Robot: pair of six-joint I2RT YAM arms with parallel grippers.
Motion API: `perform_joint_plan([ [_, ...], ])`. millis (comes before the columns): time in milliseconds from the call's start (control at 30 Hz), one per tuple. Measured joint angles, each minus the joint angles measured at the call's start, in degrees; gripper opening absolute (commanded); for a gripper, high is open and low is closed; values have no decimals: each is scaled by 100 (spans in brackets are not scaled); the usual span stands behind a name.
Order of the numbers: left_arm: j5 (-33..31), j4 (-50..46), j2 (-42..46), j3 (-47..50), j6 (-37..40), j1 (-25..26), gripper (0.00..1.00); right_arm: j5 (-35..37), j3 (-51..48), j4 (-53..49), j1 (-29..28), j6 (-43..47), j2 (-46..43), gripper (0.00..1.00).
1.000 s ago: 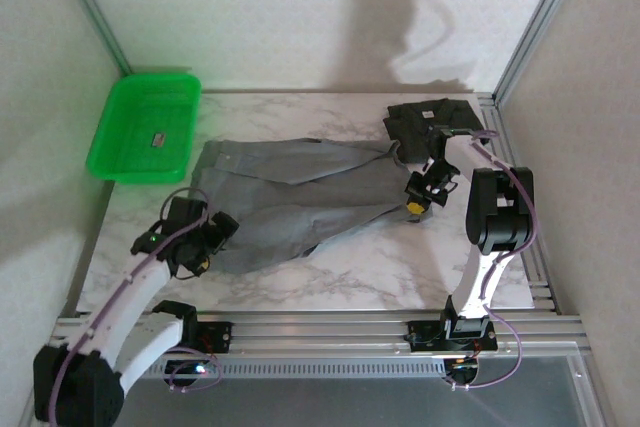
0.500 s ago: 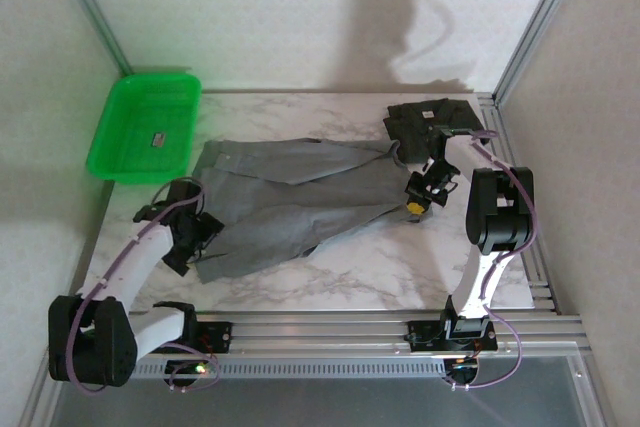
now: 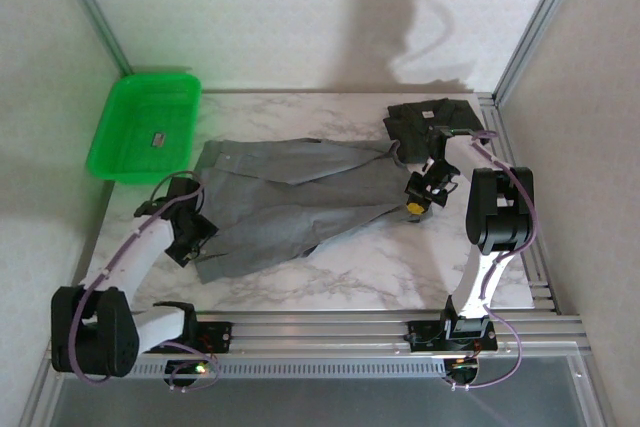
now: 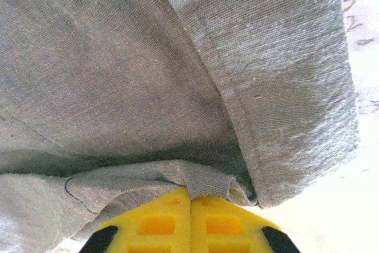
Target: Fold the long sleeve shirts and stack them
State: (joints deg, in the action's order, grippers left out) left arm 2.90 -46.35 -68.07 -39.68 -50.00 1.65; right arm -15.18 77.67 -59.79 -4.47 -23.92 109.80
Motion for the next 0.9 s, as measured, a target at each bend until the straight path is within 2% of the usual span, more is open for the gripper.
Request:
perform_joint_plan([
  [200,-195,55,-201,4,94,-7,72,-7,-2,13,0,39,0,3],
  [333,-203,463,-511,37,105,-37,60,-68,-2,24,13,42,0,3],
  [500,-168,717,-791,35,125,-37,58,-96,-2,22,17,42,0,3],
  [567,-168,726,-826,48,201,-42,48,-109,-2,24,17,42,0,4],
  [667,-160,772,-787,142,243,-101,22,-116,-2,44,15,39,0,4],
  [700,-157,761,-772,157,249,-107,17,-118,-2,44,15,39,0,5],
  [900,-142,378,-308,-208,293,-111,12,-133,-2,39,15,42,0,5],
])
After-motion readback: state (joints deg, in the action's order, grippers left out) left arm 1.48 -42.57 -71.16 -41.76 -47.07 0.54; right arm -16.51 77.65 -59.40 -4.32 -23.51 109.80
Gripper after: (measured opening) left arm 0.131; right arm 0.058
